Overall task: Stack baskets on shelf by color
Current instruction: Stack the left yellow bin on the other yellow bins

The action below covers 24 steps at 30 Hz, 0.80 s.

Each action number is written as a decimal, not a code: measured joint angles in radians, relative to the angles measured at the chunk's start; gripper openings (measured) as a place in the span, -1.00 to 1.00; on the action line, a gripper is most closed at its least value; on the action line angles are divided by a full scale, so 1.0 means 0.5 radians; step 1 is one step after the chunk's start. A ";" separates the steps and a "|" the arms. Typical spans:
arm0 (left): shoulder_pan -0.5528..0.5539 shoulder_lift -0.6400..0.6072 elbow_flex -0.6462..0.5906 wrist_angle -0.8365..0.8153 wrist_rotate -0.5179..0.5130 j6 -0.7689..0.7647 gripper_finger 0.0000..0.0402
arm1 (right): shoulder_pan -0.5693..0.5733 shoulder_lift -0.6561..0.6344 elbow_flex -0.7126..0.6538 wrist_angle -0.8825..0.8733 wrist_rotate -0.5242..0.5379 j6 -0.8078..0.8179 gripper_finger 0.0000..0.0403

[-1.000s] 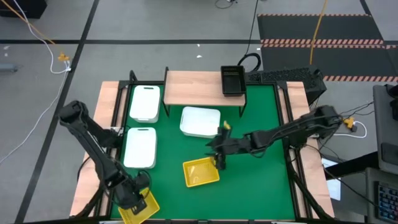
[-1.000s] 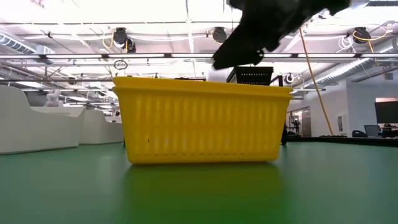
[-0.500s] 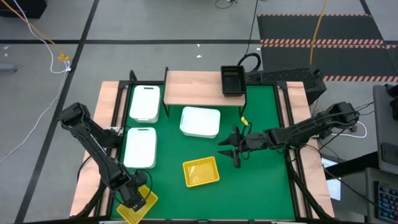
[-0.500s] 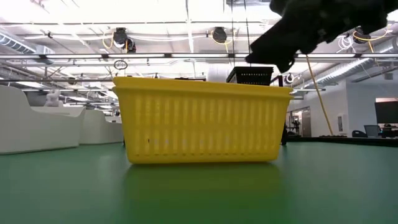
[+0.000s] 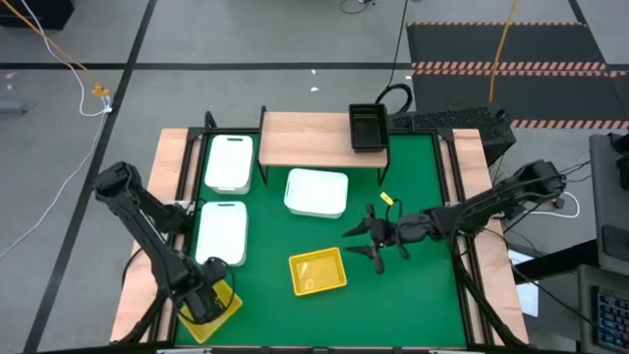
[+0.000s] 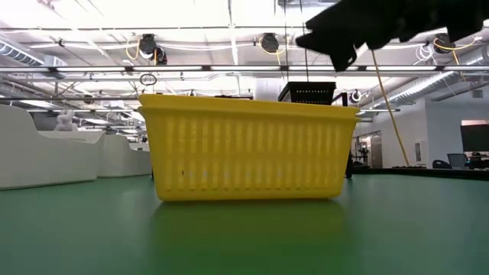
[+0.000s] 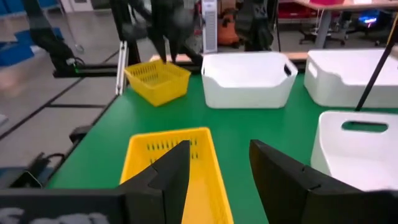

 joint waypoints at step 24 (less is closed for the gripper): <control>-0.023 -0.002 -0.104 0.011 -0.118 0.001 -0.41 | 0.040 0.143 0.000 0.107 -0.001 0.085 -0.21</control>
